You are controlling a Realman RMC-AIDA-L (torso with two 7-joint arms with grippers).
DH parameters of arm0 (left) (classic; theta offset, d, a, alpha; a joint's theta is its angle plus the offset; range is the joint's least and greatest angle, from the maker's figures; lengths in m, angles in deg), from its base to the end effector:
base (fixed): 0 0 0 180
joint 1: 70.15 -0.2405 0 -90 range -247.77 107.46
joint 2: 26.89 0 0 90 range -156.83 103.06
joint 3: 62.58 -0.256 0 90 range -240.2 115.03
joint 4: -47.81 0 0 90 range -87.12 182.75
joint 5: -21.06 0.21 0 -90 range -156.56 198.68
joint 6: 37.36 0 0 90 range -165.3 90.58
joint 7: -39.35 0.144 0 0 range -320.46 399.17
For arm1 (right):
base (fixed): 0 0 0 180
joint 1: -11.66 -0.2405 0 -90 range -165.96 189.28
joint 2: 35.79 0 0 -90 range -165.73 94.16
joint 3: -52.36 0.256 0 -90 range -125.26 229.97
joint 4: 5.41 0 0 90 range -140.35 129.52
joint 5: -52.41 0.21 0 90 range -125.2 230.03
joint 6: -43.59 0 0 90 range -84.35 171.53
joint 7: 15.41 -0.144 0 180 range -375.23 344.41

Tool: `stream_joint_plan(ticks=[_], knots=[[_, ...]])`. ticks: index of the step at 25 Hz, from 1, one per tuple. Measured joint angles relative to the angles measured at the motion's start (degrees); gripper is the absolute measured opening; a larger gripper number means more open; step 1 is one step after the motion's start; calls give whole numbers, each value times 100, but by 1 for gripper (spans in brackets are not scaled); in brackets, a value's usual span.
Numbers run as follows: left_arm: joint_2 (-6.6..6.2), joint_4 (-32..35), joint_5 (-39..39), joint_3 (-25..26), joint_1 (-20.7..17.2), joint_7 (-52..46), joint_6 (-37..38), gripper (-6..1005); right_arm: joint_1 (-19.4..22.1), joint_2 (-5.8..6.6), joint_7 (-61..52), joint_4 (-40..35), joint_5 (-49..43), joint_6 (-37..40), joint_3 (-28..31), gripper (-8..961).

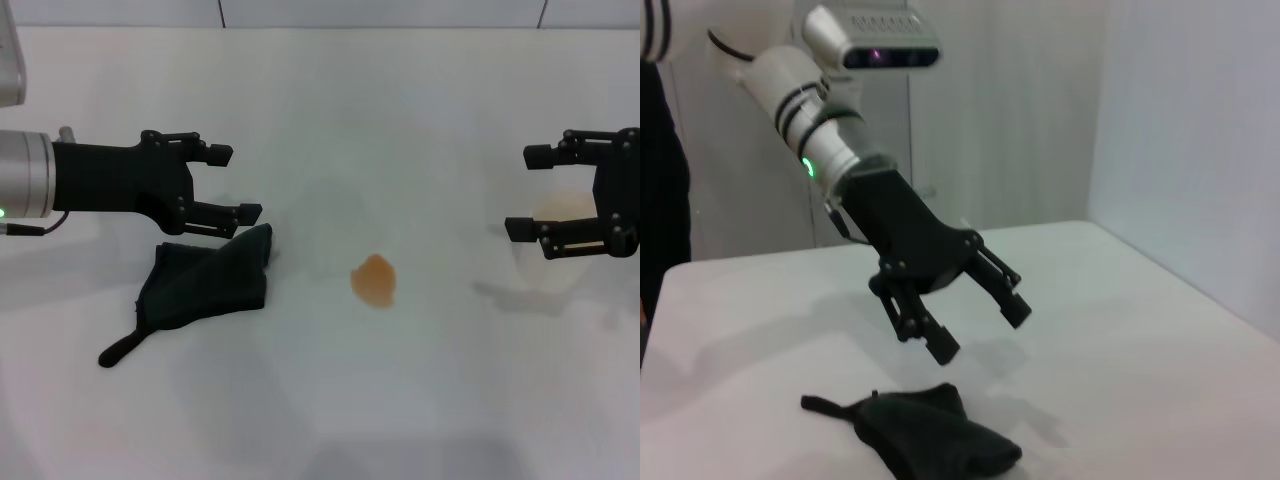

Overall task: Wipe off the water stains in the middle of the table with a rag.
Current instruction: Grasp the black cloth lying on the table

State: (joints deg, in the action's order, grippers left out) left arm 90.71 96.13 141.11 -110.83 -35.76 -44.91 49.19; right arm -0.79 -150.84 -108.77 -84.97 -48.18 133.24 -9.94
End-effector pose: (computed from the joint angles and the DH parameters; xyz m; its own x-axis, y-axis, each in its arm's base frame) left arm -0.2313 0.3631 0.0155 0.9330 0.2162 0.2876 0.2838 -0.9335 -0.2190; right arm 0.2176 0.2991 0.0767 0.9294 -0.0955 -0.3564 -0.2183 -0.9211 -0.3225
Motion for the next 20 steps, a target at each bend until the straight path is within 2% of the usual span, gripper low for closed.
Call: stream_joint_plan(ticks=[6,9,12,17,20], knots=[[-1,4,21,-25,-5,-144,17,883,34,0,-41,42,-36,-94,-20,802],[-58,32,112,-78,48,-488,64,883,42,0,-42,48,-35,-130,-49,802],[-132,186,479,-224,123,-1010,101,882,43,0,-42,72,-30,-175,-74,801],[-93,478,1223,-296,260,-1502,209,882,32,0,-14,213,14,-338,-150,800],[-91,482,1360,-341,312,-1598,251,882,21,0,-6,277,25,-485,-277,799]])
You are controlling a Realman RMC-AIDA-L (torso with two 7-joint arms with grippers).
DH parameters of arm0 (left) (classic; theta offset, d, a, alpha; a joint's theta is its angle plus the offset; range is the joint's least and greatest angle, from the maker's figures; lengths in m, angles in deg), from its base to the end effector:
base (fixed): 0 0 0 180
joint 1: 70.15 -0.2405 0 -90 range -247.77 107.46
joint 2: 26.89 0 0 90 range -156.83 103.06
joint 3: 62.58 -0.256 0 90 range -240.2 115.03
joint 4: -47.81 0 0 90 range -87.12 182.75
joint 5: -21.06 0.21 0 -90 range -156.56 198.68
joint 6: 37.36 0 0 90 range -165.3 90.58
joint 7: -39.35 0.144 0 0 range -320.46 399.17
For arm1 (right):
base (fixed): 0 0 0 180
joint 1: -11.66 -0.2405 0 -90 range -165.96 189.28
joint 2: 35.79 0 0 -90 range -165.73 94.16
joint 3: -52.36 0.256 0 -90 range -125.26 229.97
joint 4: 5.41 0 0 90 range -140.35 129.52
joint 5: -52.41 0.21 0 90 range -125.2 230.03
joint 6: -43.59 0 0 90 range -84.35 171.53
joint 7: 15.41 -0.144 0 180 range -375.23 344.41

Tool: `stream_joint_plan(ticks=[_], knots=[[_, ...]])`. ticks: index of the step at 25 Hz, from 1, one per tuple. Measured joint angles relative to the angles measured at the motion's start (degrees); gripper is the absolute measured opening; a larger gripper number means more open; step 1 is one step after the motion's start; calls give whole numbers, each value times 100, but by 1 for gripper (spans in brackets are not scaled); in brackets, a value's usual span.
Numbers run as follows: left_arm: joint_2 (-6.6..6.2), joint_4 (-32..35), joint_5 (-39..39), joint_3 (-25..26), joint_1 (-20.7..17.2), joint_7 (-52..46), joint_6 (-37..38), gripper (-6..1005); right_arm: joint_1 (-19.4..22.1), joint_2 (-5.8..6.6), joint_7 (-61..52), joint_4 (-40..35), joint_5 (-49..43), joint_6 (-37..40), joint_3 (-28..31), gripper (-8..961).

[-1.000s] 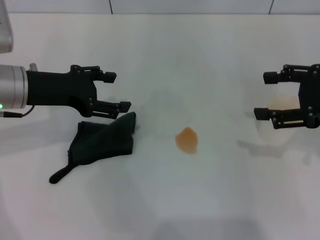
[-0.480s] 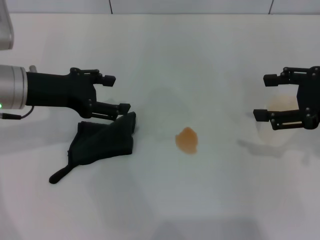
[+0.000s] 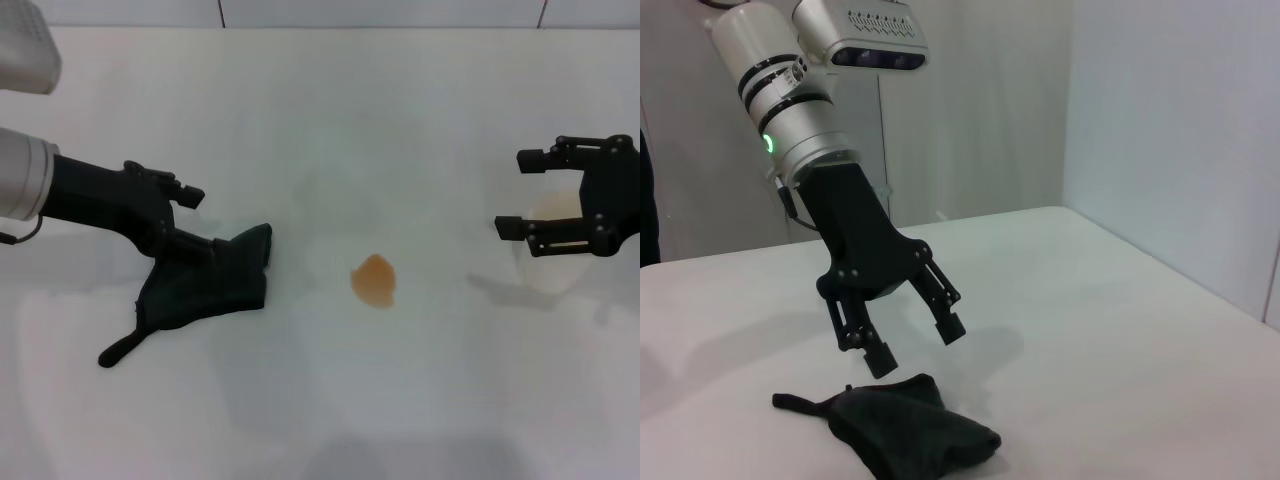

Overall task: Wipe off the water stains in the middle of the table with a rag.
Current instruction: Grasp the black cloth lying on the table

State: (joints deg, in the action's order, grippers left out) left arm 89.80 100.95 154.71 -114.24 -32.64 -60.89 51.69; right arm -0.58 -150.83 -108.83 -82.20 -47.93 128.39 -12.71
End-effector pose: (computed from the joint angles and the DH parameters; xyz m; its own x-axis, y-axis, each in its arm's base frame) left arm -0.2313 0.3681 0.0207 0.9207 0.3869 0.0504 0.3893 -0.9025 -0.1843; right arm 0.2247 0.3056 0.0647 0.9211 -0.1373 -0.3643 -0.2669 -0.9039 -0.3342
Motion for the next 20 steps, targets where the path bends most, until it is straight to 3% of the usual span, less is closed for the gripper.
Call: stream_joint_plan(ticks=[11,20], knots=[[199,-84,195,-85,-170,7,-91,882,-28,0,27,90,16,-192,-244,797],[231,-220,25,-90,-481,181,-540,882,-41,-8,82,174,59,-267,-413,795]])
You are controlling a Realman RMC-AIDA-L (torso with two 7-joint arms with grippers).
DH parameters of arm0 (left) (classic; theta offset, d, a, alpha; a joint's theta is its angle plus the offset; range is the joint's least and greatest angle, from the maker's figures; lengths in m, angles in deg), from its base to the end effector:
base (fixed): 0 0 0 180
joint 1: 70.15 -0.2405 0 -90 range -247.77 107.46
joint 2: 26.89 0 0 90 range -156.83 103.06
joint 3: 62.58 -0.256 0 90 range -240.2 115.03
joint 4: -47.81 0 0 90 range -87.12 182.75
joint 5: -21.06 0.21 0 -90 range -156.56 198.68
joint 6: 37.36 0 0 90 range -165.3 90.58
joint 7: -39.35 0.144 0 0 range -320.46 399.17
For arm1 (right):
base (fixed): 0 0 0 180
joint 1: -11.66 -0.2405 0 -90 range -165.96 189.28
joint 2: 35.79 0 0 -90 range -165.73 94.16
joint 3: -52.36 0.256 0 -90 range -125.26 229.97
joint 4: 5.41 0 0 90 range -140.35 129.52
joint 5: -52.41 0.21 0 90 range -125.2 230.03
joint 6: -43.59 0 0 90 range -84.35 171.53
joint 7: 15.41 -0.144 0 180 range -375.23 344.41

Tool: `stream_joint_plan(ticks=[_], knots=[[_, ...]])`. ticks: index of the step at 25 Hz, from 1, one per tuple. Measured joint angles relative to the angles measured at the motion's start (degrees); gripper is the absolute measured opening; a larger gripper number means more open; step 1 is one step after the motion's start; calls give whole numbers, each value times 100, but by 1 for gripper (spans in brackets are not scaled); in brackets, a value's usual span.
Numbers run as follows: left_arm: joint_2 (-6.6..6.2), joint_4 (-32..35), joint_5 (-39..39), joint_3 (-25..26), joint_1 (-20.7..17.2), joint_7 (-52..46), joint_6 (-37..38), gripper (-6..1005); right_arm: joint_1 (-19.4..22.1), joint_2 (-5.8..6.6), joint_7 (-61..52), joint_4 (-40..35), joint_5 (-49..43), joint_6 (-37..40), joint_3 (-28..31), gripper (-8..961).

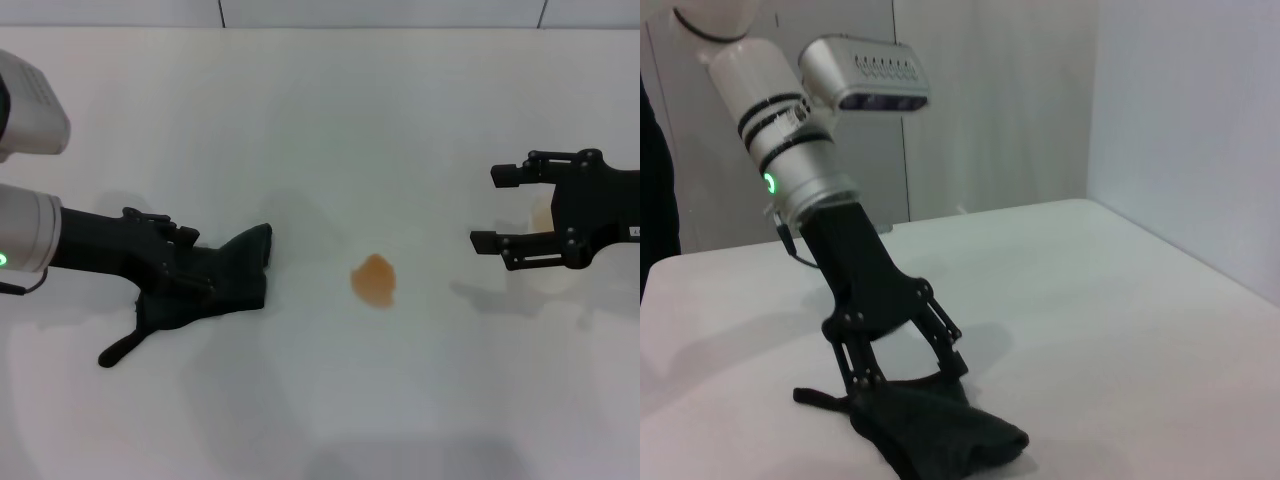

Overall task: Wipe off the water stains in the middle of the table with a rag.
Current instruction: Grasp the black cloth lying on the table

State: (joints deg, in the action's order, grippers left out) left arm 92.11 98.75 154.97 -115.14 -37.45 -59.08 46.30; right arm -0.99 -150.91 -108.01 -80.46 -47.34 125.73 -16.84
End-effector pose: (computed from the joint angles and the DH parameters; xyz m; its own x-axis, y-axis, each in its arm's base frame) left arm -0.2622 0.3493 -0.0016 0.8890 0.4536 0.0624 0.4560 -0.8650 -0.2096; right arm 0.2213 0.3075 0.0471 0.9240 -0.1372 -0.3570 -0.2553 -0.9162 -0.3089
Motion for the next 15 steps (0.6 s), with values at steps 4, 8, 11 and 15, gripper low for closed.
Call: stream_joint_plan(ticks=[4,8,11,15], knots=[[0,-270,-107,-8,14,194,-223,881,-2,-1,9,12,68,-1,-42,795],[0,-555,-130,-10,74,303,-420,881,-3,-1,10,24,95,-1,-50,794],[0,-699,-133,-10,112,309,-518,881,-7,-1,11,57,95,-1,-50,793],[0,-730,-169,-9,112,308,-545,881,-9,-1,14,72,95,0,-50,792]])
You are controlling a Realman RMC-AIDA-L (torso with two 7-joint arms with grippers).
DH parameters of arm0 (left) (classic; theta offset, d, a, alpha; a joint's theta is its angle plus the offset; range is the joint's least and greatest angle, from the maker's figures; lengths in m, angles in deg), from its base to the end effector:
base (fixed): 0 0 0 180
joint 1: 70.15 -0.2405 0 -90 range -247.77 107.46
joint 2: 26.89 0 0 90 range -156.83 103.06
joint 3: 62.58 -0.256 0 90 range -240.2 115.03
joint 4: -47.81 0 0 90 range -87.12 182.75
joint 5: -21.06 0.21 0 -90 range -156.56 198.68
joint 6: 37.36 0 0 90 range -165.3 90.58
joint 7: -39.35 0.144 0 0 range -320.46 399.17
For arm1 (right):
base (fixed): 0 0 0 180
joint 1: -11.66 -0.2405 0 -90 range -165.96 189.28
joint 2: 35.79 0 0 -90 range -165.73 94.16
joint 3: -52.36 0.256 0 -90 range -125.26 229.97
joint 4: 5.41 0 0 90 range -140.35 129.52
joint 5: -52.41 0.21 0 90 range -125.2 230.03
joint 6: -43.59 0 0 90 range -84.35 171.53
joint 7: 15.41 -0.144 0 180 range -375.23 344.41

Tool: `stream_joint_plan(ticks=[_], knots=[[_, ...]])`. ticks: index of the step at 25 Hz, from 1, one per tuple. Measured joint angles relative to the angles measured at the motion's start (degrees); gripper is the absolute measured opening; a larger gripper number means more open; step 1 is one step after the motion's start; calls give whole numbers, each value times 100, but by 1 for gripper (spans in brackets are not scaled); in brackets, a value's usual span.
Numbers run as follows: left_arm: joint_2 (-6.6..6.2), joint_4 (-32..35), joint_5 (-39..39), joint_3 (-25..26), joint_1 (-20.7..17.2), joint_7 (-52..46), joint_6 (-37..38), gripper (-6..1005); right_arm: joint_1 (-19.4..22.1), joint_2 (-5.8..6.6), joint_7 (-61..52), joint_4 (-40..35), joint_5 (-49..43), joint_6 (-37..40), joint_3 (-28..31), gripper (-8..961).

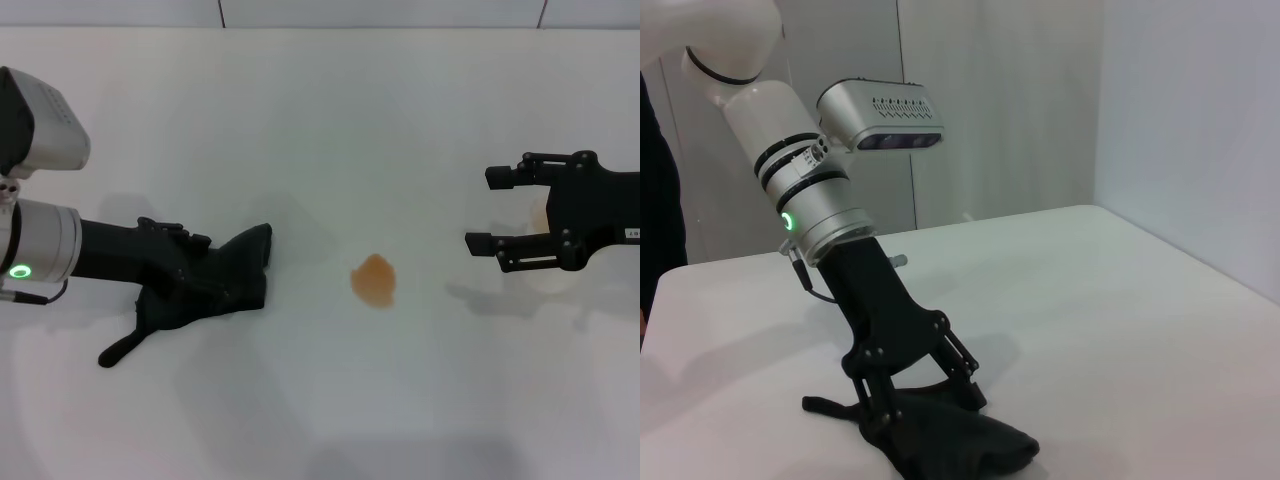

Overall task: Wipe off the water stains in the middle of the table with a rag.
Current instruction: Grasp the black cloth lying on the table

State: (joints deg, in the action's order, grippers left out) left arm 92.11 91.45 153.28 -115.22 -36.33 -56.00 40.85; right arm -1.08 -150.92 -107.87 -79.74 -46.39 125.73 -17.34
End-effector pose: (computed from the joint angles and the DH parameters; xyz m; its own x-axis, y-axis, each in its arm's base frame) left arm -0.2716 0.3507 -0.0206 0.8790 0.4691 0.0852 0.4761 -0.8535 -0.2119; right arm 0.2203 0.3069 0.0444 0.9179 -0.1408 -0.3710 -0.2604 -0.9192 -0.2954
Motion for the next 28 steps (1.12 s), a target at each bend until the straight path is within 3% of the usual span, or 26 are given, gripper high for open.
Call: stream_joint_plan(ticks=[25,28], knots=[[0,-5,-6,-266,-16,-46,14,875,-15,4,-39,-1,65,47,9,787],[0,-5,-8,-256,-17,-74,-39,833,-3,8,-42,-2,89,58,32,787]])
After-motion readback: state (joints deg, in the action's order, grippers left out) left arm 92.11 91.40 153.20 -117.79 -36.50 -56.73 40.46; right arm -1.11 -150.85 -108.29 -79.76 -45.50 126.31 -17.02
